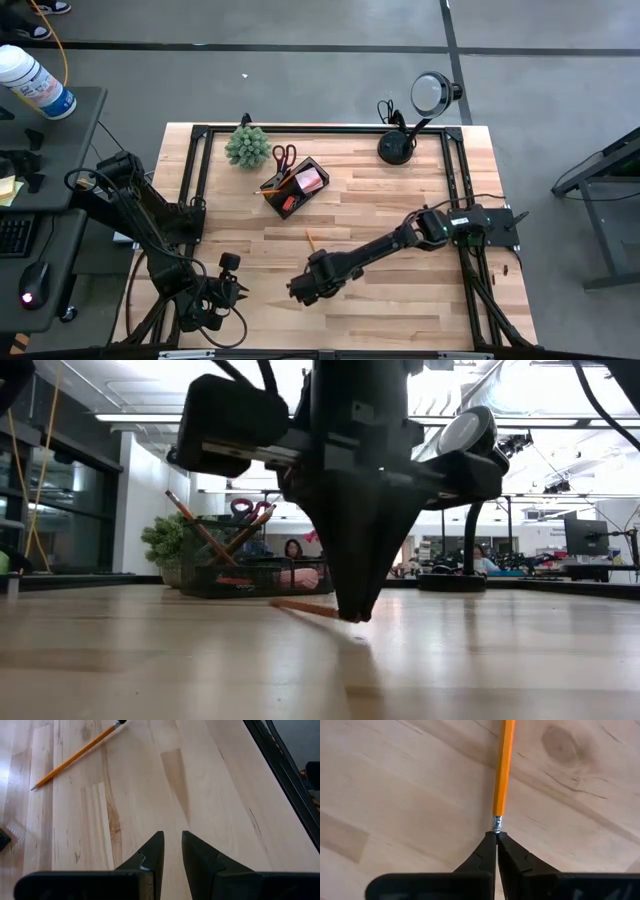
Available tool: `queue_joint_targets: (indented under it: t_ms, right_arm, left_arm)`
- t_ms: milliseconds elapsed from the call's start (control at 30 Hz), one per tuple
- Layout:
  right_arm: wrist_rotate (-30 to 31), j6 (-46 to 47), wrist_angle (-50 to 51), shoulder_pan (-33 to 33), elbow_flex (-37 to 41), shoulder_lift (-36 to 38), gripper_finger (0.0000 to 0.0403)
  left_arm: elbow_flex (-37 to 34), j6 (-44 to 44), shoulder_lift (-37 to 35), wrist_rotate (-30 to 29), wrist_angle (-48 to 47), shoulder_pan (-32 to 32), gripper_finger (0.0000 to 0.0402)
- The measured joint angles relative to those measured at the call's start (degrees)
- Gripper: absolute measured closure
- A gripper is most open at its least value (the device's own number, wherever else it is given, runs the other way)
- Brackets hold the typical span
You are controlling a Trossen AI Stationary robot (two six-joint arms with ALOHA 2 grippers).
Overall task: Pick and place office supplies into organizer
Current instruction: Put the orange pencil into the black desk organizer
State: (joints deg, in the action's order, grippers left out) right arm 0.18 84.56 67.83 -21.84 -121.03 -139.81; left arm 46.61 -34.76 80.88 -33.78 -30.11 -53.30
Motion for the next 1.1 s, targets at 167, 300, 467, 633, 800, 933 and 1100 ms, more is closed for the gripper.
queue_joint_targets:
  t_ms: [167, 300, 467, 633, 800, 933, 1100]
  right_arm:
    - [0.33, 0.52, 0.13, -0.75, -0.04, 0.33, 0.04]
    - [1.14, 0.63, -0.1, -1.02, -0.04, 0.87, 0.04]
    - [2.44, 0.91, 0.09, -1.14, -0.07, 1.83, 0.0401]
    - [5.55, 0.62, 0.28, -1.14, -0.08, 3.3, 0.0402]
    - [7.79, 0.06, 0.31, -1.12, -0.09, 4.68, 0.0402]
    - [8.9, -0.06, 0.27, -1.12, -0.13, 5.33, 0.0402]
    - [8.92, -0.88, -0.15, -1.12, -0.13, 5.33, 0.0402]
  left_arm:
    - [0.0, -0.02, -0.02, -0.35, 0.0, 0.0, 0.0344]
    - [0.0, -0.02, -0.02, -0.35, 0.0, 0.0, 0.0344]
    - [0.0, -0.02, -0.02, -0.35, 0.02, 0.0, 0.0344]
    - [0.0, -0.03, -0.01, -0.35, 0.01, 0.02, 0.0344]
    - [0.0, -1.35, 0.0, -1.26, 0.06, 0.04, 0.0344]
    - [-0.02, -7.36, -0.02, -4.97, 1.75, 0.07, 0.0344]
    - [-3.3, -13.85, -0.06, -9.37, 15.0, 0.79, 0.0343]
